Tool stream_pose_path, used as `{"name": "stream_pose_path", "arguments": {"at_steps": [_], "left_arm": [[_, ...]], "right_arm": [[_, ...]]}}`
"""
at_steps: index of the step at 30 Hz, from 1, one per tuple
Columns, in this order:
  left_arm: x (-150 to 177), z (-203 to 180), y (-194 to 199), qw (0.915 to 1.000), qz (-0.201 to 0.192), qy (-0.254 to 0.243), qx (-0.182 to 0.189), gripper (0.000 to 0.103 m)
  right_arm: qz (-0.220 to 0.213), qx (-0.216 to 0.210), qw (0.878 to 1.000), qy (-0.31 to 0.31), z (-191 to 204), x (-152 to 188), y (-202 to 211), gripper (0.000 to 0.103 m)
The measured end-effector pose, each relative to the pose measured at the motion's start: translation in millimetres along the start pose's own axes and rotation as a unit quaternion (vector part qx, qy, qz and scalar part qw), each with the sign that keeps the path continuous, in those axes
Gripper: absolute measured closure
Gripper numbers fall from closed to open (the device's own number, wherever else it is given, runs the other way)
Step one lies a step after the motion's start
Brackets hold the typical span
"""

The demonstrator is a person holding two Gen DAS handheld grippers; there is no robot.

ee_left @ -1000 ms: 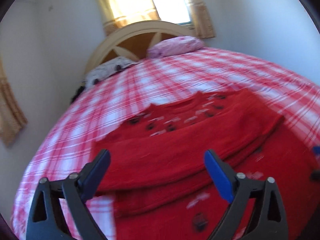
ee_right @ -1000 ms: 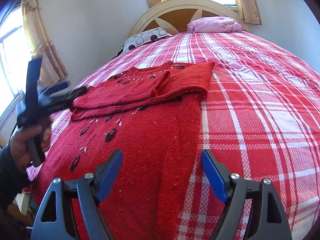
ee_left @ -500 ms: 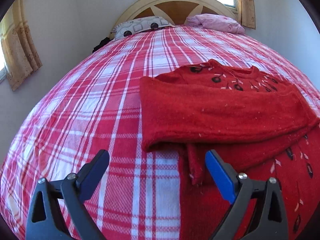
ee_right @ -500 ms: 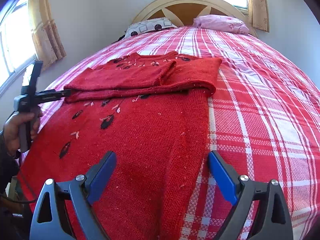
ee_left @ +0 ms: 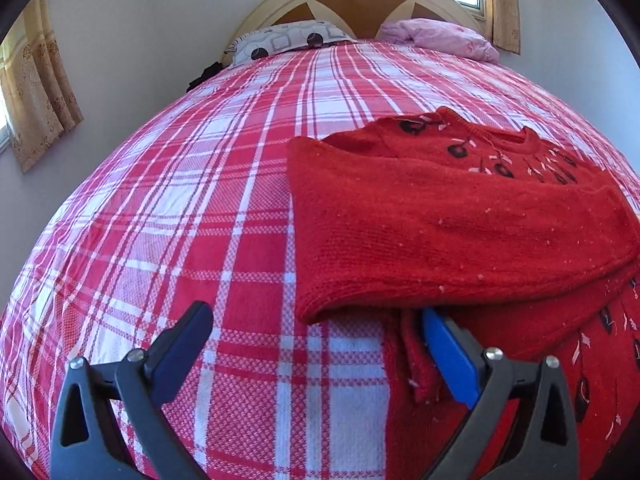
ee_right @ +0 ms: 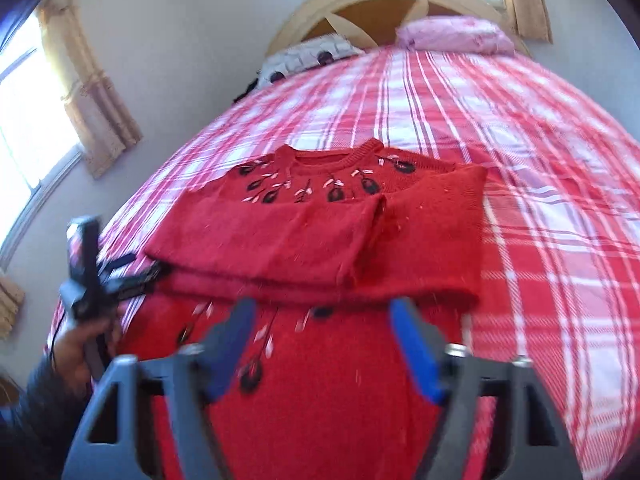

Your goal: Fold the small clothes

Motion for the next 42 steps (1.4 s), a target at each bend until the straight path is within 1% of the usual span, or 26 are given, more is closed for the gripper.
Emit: {"name": "stream_pose_path", "arguments": {"at_steps": [2, 4, 5, 7, 8, 9, 10, 11, 12, 13, 15, 18, 20, 24, 31, 34, 36, 39, 42], "left_arm": [[0.5, 1.6, -2.3, 1.0000, 0.001, 0.006, 0.007, 0.000], [0.5, 1.9, -4.0, 0.9999, 0.002, 0.010, 0.012, 0.000], [0.8, 2.1, -4.6, 0.9998, 0.003, 0.012, 0.015, 0.000], [1.3, 1.5, -5.8, 0.9997, 0.005, 0.015, 0.020, 0.000], [1.6, 1.5, -6.4, 0.9996, 0.006, 0.017, 0.023, 0.000], [1.7, 1.7, -7.1, 0.9994, 0.007, 0.020, 0.027, 0.000], [2.1, 1.9, -7.7, 0.9992, 0.007, 0.024, 0.031, 0.000], [2.4, 2.3, -8.4, 0.9990, 0.008, 0.028, 0.035, 0.000], [2.6, 2.6, -8.9, 0.9987, 0.009, 0.031, 0.038, 0.000], [3.1, 3.3, -9.7, 0.9985, 0.010, 0.034, 0.042, 0.000], [3.6, 3.9, -10.5, 0.9981, 0.011, 0.040, 0.046, 0.000], [4.6, 6.3, -10.1, 0.9976, 0.010, 0.050, 0.048, 0.000], [4.9, 6.7, -10.4, 0.9973, 0.011, 0.054, 0.050, 0.000], [5.2, 6.5, -10.2, 0.9973, 0.011, 0.054, 0.048, 0.000], [6.9, 10.3, -10.3, 0.9966, 0.013, 0.066, 0.048, 0.000], [7.3, 11.1, -10.4, 0.9966, 0.013, 0.066, 0.047, 0.000], [7.2, 11.2, -10.3, 0.9966, 0.012, 0.067, 0.047, 0.000], [7.2, 10.9, -10.4, 0.9966, 0.013, 0.067, 0.048, 0.000], [6.9, 10.9, -10.7, 0.9966, 0.012, 0.067, 0.048, 0.000]], "right_arm": [[0.006, 0.007, 1.000, -0.015, -4.6, -12.5, -18.3, 0.044], [0.013, 0.006, 1.000, -0.016, -3.1, -20.4, -33.4, 0.044], [0.018, 0.014, 1.000, -0.011, -2.7, -22.4, -41.7, 0.044], [0.022, 0.044, 0.999, -0.016, -9.4, -27.6, -57.0, 0.044], [0.028, 0.047, 0.998, -0.023, -11.1, -27.6, -63.3, 0.045], [0.036, 0.044, 0.998, -0.029, -11.9, -26.2, -69.5, 0.051], [0.039, 0.046, 0.998, -0.029, -11.9, -25.4, -74.0, 0.065], [0.037, 0.054, 0.998, -0.021, -11.4, -26.1, -76.4, 0.075], [0.037, 0.055, 0.998, -0.014, -9.1, -26.0, -77.5, 0.094], [0.040, 0.048, 0.998, -0.011, -5.4, -25.7, -77.9, 0.095], [0.030, 0.043, 0.999, 0.001, 0.5, -28.3, -72.1, 0.096], [-0.001, 0.037, 0.999, 0.010, 4.1, -37.1, -52.4, 0.097], [-0.021, 0.033, 0.999, 0.005, 0.1, -43.5, -36.7, 0.097], [-0.045, 0.035, 0.998, -0.004, -12.3, -50.4, -15.4, 0.097], [-0.055, 0.049, 0.997, -0.012, -35.2, -48.6, -0.3, 0.097], [-0.051, 0.055, 0.997, -0.017, -43.6, -44.9, -1.5, 0.097], [-0.053, 0.066, 0.996, -0.021, -51.5, -42.7, -0.5, 0.097], [-0.052, 0.067, 0.996, -0.029, -58.6, -38.8, 0.2, 0.097], [-0.037, 0.072, 0.996, -0.032, -65.5, -29.3, -6.5, 0.097]]}}
Point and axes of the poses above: each gripper's, at about its wrist camera, not at the fingertips, and y roughly against the way its jaws point, z to its left, x to its underside, the point moved 10 cm from there along -y, roughly the way its jaws point, and after that the axes turned 10 degrees about -y, right-handed, at the moved point
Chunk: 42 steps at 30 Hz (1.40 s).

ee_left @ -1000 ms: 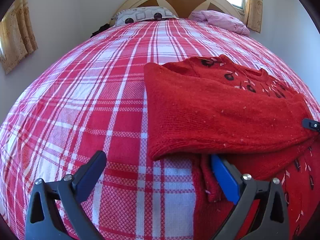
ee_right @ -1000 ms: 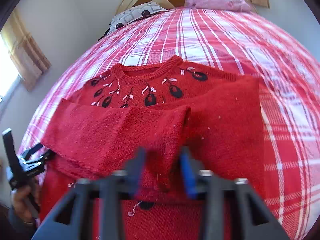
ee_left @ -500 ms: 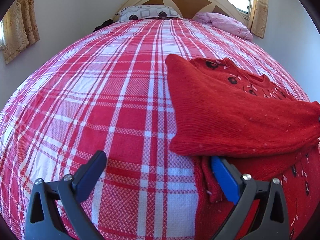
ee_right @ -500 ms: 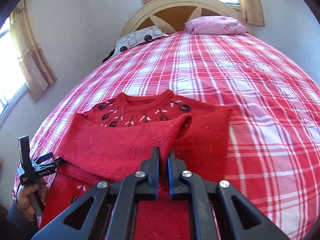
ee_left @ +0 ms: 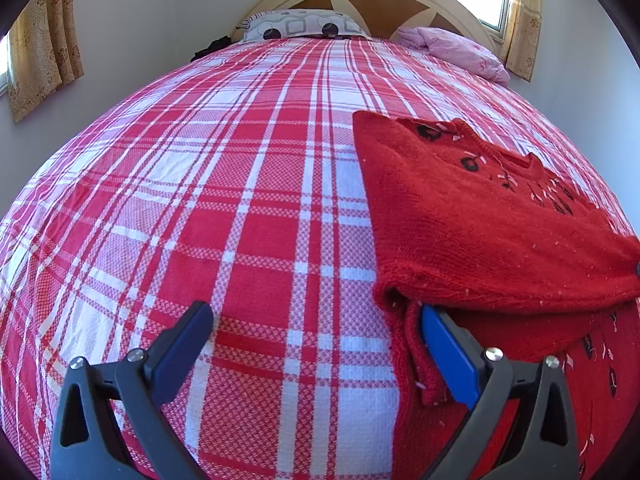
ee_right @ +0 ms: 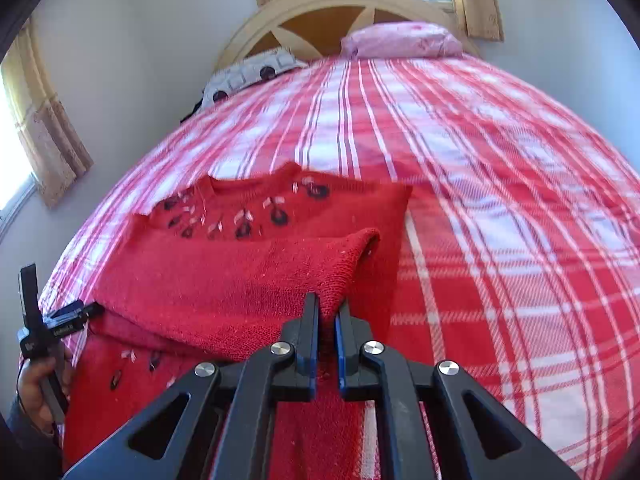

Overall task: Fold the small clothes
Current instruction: 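Grasp the side edge with the right gripper and fold it inward, then move both grippers back over the sweater toward its hem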

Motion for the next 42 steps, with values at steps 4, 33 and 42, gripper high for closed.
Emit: {"name": "stream_pose_path", "arguments": {"at_steps": [4, 33, 42], "left_arm": [[0.6, 0.2, 0.1, 1.0000, 0.000, -0.001, 0.000, 0.000], [-35.4, -7.7, 11.4, 0.9969, -0.040, -0.037, -0.057, 0.000], [-18.9, -10.2, 13.6, 0.9979, -0.025, -0.041, -0.042, 0.000]], "right_arm": [[0.010, 0.010, 1.000, -0.012, -10.4, 9.8, -10.5, 0.097], [0.017, -0.012, 0.999, 0.035, 22.1, 1.8, -30.9, 0.068], [0.003, -0.026, 0.997, 0.071, 35.4, 14.3, -1.6, 0.068]]}}
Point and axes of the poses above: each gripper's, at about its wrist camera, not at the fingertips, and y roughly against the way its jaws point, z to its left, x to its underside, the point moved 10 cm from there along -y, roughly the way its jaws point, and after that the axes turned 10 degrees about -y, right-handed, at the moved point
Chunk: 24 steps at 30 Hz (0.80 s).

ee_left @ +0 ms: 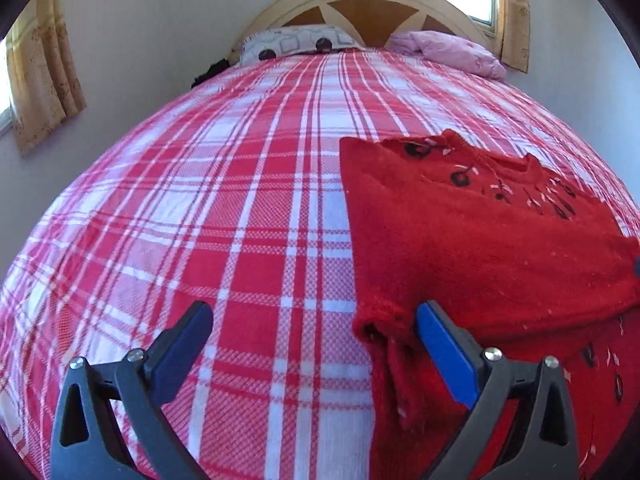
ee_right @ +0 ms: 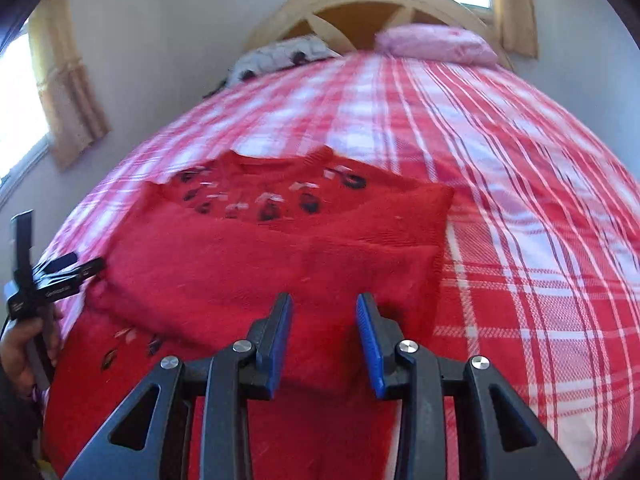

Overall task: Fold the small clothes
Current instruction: 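Move both grippers back over the sweater toward its hem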

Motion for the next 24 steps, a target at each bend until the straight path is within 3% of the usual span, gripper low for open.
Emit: {"name": "stream_pose_path", "arguments": {"at_steps": [3, 7, 10, 13, 19, 24], "left_arm": [[14.8, 2.4, -4.4, 0.9997, 0.021, -0.008, -0.011, 0.000], [17.4, 12.3, -17.4, 0.9975, 0.040, 0.047, 0.033, 0.000], [12.9, 16.9, -7.0, 0.9983, 0.019, 0.053, 0.018, 0.000], [1.0, 18.3, 8.1, 0.9981, -0.021, 0.057, 0.010, 0.000], [0.8, 31.5, 14.6, 0.9943, -0.032, 0.100, 0.017, 0.000], [-10.9, 25.9, 6.1, 0.9978, -0.021, 0.063, -0.006, 0.000]], "right_arm": [[0.020, -0.004, 1.000, 0.014, 3.6, 17.7, -0.2, 0.068], [0.019, 0.000, 1.000, 0.011, -0.3, 24.3, -0.9, 0.068], [-0.001, -0.006, 1.000, 0.013, 6.0, 16.7, 9.4, 0.068], [0.005, 0.016, 0.999, 0.028, 2.5, 14.7, 1.7, 0.068], [0.011, 0.010, 1.000, 0.004, -8.0, 18.6, -9.6, 0.068], [0.012, 0.025, 0.999, 0.024, -3.6, 22.2, -12.5, 0.065]]}}
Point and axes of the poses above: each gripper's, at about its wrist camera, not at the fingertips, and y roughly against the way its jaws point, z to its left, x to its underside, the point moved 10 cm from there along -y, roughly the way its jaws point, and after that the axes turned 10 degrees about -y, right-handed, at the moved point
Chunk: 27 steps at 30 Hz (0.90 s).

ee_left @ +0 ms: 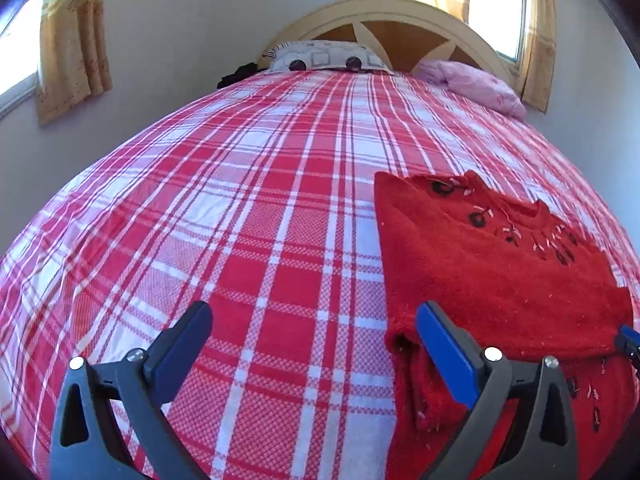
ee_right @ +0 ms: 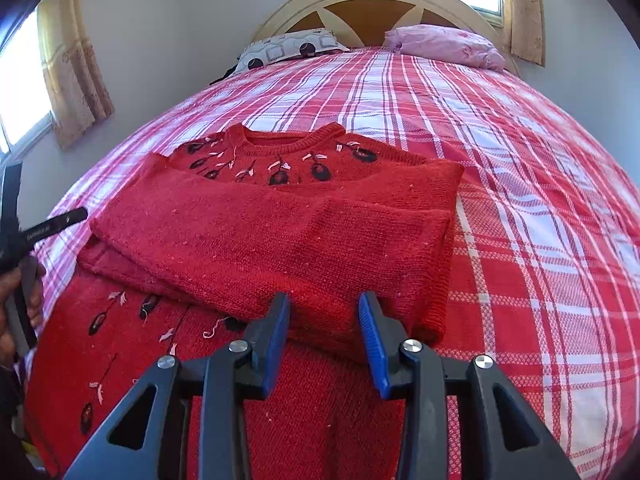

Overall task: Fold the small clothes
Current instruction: 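Move both grippers back over the sweater toward its hem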

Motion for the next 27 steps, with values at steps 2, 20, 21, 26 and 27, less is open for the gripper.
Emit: {"name": "stream_pose_path", "arguments": {"at_steps": [2, 20, 21, 26, 27], "left_arm": [[-7.0, -6.7, -2.4, 0.9998, -0.004, -0.016, -0.007, 0.000], [10.6, 3.9, -37.6, 0.9969, 0.049, -0.042, -0.046, 0.000], [10.6, 3.4, -37.9, 0.9968, 0.049, -0.043, -0.047, 0.000], [11.6, 2.4, -36.5, 0.9965, 0.046, -0.046, -0.052, 0.000], [11.5, 2.4, -36.8, 0.9966, 0.047, -0.045, -0.051, 0.000]], "right_arm": [[-0.003, 0.008, 1.000, 0.011, 2.8, 1.3, 1.2, 0.063], [-0.006, 0.010, 0.999, 0.039, 14.8, 14.6, 3.2, 0.044], [-0.007, 0.013, 0.999, 0.041, 15.0, 15.3, 2.2, 0.043], [-0.001, 0.009, 0.999, 0.046, 18.4, 18.3, 0.6, 0.038], [0.000, 0.009, 0.999, 0.046, 18.5, 18.6, 1.6, 0.038]]}}
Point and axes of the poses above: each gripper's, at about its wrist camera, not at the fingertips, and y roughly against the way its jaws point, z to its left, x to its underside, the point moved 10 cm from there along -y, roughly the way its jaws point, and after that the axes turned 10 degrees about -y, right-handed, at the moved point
